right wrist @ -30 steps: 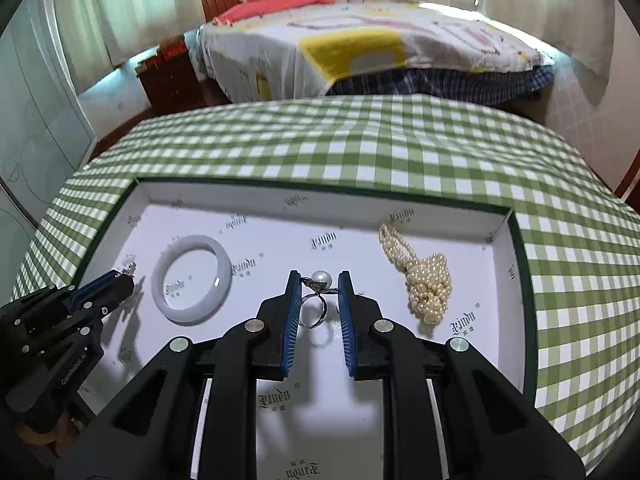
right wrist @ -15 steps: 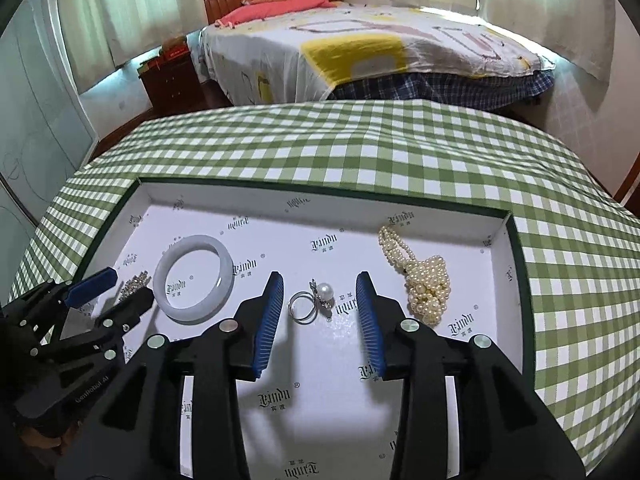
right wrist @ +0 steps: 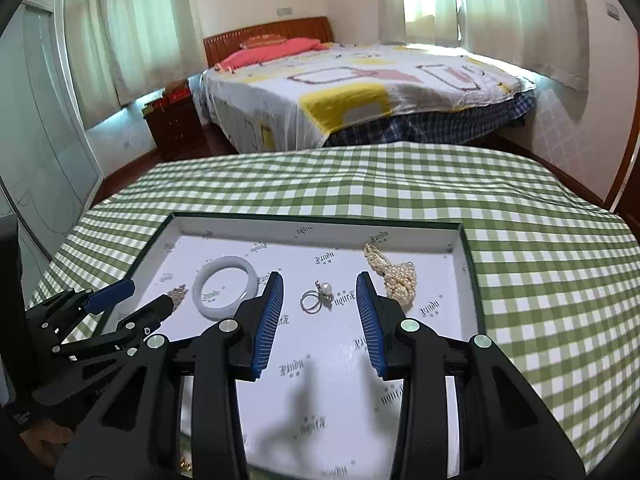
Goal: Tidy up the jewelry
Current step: 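Move the left tool back and grasp the black cord necklace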
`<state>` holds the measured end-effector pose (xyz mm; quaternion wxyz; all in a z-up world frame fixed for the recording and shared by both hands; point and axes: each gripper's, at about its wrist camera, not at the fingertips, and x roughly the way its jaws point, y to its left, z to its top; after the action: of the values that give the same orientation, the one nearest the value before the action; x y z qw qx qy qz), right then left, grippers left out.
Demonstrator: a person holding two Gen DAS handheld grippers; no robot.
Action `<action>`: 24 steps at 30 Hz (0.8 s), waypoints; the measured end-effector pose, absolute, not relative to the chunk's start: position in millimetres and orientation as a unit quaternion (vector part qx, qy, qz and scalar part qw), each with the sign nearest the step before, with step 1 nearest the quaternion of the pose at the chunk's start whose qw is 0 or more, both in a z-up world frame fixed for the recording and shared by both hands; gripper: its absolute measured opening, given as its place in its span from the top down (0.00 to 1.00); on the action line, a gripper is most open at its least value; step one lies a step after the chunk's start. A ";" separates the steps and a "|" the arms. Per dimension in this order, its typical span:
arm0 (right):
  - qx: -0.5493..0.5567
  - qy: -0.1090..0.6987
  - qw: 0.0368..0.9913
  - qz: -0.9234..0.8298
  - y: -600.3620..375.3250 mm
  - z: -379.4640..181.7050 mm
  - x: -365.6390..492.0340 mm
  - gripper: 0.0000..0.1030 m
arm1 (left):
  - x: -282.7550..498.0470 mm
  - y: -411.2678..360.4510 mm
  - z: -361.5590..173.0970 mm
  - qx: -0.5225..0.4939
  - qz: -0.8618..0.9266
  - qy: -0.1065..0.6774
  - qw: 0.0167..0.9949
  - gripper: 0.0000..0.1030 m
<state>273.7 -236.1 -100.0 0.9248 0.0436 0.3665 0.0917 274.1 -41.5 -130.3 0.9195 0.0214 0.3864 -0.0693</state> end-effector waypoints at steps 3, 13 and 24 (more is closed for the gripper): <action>0.043 0.354 0.930 0.091 -237.4 -92.6 257.1 0.63 | 256.7 -36.8 -120.9 0.017 -0.069 0.373 0.925 0.46; 0.031 0.345 0.934 0.084 -233.9 -96.4 192.4 0.63 | 195.0 -25.9 -112.9 0.004 -0.064 0.355 0.933 0.46; 0.036 0.357 0.930 0.078 -240.1 -119.7 132.3 0.63 | 140.9 -13.3 -140.5 0.009 -0.049 0.378 0.924 0.46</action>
<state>132.3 -240.1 -119.7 0.9300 0.0356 0.3574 0.0777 140.9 -13.3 -140.5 0.9244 0.0085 0.3781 -0.0489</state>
